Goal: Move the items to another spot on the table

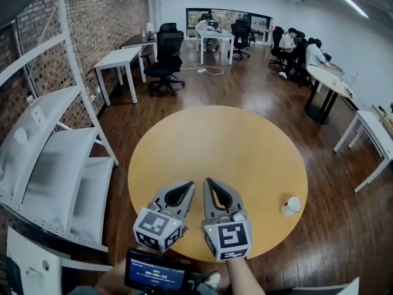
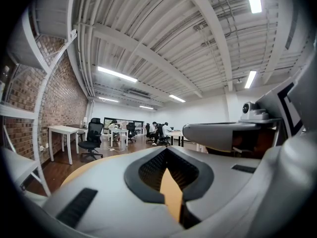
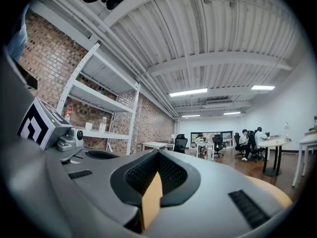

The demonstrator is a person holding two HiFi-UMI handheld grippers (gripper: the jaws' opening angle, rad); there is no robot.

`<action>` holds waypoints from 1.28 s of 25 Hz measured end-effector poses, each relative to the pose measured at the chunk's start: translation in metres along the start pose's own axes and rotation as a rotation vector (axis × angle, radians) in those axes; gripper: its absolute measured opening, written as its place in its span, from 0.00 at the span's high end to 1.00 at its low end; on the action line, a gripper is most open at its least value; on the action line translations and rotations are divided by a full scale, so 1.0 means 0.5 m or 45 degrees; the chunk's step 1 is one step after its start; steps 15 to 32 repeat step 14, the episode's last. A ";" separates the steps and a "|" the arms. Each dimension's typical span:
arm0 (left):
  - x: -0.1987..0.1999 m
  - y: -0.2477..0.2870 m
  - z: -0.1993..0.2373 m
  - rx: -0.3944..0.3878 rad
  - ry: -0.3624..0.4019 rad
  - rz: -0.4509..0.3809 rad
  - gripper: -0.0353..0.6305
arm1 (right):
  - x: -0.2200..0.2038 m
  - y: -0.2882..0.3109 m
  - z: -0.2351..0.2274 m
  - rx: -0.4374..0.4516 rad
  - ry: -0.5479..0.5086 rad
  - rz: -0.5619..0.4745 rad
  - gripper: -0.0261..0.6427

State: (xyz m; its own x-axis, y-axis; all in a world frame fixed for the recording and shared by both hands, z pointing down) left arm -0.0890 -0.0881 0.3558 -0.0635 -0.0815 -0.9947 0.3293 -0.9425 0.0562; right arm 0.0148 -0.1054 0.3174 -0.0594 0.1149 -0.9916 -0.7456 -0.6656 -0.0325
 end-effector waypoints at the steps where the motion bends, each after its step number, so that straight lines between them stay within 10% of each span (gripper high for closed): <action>1: 0.000 0.001 0.000 -0.002 0.000 0.000 0.94 | 0.000 0.000 -0.001 -0.002 0.000 0.001 0.96; 32: 0.001 0.006 0.001 -0.013 -0.007 0.001 0.94 | 0.001 0.004 -0.007 -0.019 -0.011 -0.017 0.96</action>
Point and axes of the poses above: the fingertips, and each gripper's own axes: y forward along the fingers, z to its left, x out of its top, the point moved 6 cm from there along -y, backward along the fingers, and after that the axes turned 4 degrees about -y, right-handed, at the moved point
